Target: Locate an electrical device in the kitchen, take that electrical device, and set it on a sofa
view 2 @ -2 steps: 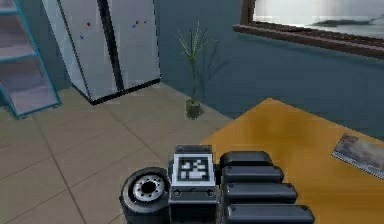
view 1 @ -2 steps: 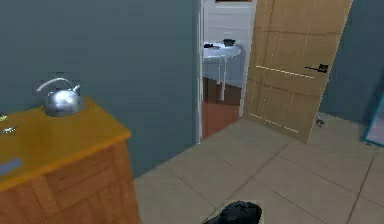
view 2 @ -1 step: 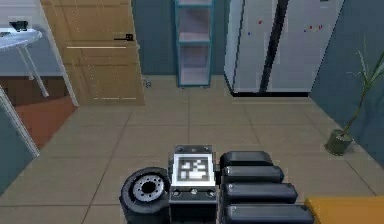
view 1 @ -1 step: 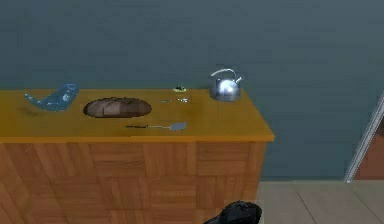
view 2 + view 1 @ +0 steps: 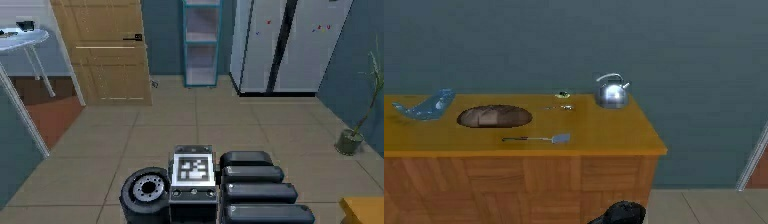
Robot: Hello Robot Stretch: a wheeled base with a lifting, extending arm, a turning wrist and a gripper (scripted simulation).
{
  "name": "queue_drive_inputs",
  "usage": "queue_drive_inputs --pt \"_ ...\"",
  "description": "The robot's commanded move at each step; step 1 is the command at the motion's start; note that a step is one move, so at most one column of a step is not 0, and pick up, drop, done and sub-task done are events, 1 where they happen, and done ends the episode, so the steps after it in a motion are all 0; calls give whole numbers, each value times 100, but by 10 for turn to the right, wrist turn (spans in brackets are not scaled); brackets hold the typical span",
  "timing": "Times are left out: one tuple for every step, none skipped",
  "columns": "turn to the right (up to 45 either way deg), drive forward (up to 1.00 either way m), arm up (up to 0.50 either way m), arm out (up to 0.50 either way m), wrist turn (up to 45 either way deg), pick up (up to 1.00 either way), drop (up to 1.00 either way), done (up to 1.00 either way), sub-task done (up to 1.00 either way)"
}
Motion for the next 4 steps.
queue_drive_inputs --pt "450 0 0 0 0 0 0 0 0" --pt "180 0 0 0 0 0 0 0 0" --pt "0 45 0 0 0 0 0 0 0" --pt "0 100 0 0 0 0 0 0 0"
